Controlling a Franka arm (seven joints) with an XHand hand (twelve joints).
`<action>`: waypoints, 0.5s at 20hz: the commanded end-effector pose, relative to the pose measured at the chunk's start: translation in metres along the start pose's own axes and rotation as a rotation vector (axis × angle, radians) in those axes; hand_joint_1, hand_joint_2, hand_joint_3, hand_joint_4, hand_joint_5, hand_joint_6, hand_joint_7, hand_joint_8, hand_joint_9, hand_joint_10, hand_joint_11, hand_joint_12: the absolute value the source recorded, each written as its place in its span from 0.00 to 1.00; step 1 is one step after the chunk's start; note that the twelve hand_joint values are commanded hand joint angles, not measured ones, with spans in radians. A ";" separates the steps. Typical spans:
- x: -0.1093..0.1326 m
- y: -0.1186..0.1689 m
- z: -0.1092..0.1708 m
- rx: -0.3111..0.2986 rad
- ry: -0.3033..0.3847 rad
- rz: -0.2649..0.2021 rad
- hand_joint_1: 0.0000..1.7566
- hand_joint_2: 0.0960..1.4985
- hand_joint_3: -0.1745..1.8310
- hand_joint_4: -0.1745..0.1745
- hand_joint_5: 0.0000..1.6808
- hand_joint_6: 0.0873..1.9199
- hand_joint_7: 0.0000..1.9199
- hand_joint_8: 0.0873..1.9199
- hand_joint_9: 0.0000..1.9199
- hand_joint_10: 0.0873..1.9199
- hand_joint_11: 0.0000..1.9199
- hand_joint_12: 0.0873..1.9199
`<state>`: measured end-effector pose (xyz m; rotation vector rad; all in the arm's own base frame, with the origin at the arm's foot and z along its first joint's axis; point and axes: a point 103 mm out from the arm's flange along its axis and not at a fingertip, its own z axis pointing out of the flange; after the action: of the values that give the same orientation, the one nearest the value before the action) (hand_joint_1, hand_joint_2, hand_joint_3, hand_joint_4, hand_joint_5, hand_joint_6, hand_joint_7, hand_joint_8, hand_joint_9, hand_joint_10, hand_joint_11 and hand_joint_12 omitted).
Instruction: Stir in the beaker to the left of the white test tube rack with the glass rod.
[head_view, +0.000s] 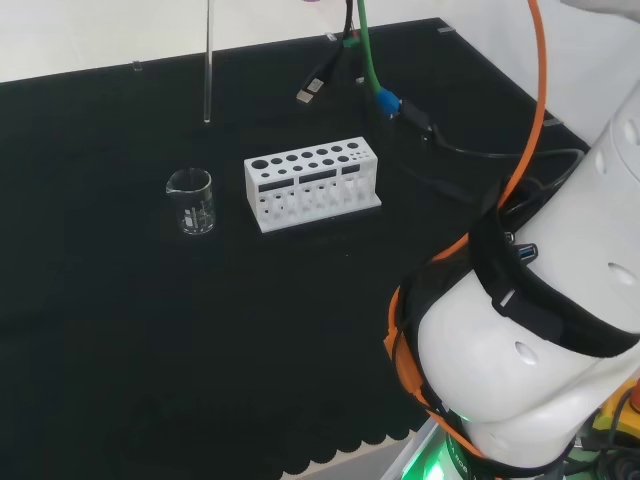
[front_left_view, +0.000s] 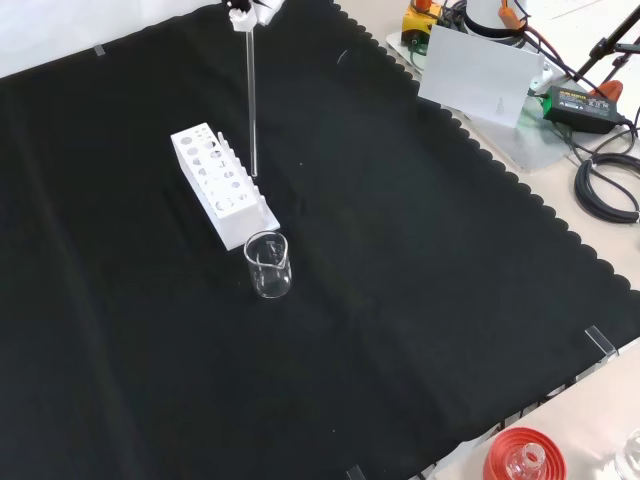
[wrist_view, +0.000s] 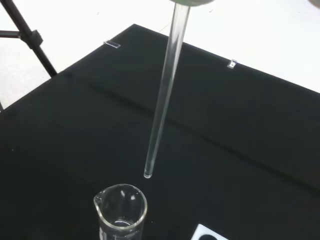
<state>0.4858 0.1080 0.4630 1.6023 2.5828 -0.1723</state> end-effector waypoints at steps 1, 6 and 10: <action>0.017 0.010 -0.002 0.008 -0.018 -0.046 0.70 0.70 0.00 0.00 0.74 0.28 0.83 0.40 0.96 0.22 0.86 0.37; 0.027 0.017 0.000 0.014 -0.025 -0.080 0.70 0.70 0.00 0.00 0.74 0.27 0.83 0.40 0.96 0.22 0.86 0.37; 0.032 0.021 0.006 0.022 -0.018 -0.100 0.70 0.70 0.00 0.00 0.74 0.27 0.83 0.40 0.96 0.22 0.86 0.37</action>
<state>0.4892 0.1400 0.4566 1.4939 2.6395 -0.2160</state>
